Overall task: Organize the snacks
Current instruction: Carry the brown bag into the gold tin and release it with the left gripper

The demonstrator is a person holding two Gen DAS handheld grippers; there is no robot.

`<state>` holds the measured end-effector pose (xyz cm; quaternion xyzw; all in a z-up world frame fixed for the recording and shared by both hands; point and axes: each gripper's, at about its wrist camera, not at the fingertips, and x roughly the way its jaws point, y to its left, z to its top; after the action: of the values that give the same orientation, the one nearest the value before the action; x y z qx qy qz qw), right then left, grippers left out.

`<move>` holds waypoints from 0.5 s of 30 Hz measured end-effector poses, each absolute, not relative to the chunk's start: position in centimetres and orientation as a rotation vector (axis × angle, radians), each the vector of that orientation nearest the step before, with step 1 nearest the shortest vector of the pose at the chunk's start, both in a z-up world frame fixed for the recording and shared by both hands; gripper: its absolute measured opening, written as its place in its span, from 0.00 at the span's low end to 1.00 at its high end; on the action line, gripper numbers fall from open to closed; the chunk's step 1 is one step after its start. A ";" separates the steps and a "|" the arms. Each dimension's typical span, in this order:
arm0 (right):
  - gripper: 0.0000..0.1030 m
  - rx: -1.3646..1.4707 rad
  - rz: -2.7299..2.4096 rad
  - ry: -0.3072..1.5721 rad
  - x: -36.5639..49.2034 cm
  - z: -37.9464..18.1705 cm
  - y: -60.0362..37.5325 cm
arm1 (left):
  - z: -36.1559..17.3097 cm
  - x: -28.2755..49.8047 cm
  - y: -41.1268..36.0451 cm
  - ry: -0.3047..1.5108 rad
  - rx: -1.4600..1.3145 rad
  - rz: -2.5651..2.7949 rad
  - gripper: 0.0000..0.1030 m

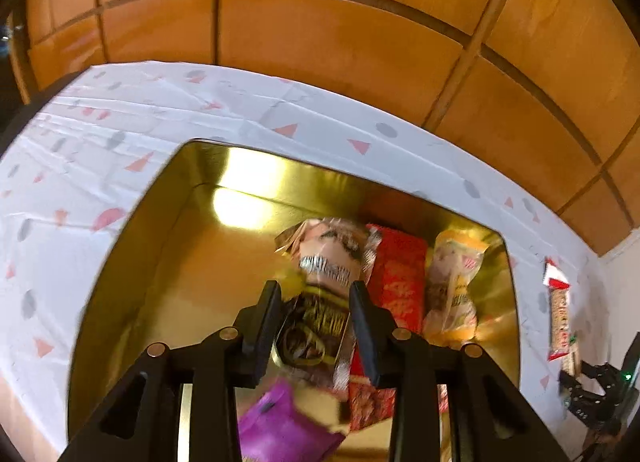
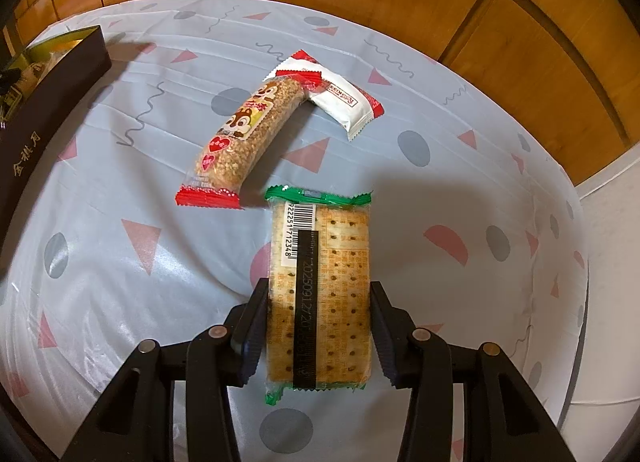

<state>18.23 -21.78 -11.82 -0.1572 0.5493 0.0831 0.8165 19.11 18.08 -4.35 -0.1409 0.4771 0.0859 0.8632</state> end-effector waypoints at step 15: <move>0.46 -0.360 0.170 1.155 17.9 -11.7 -21.5 | -2.3 11.4 12.3 0.911 -0.134 0.145 0.35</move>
<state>17.91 -21.50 -11.71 -0.1691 0.5424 0.0800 0.8190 11.38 12.27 -2.26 -0.0645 0.4392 0.0701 0.8933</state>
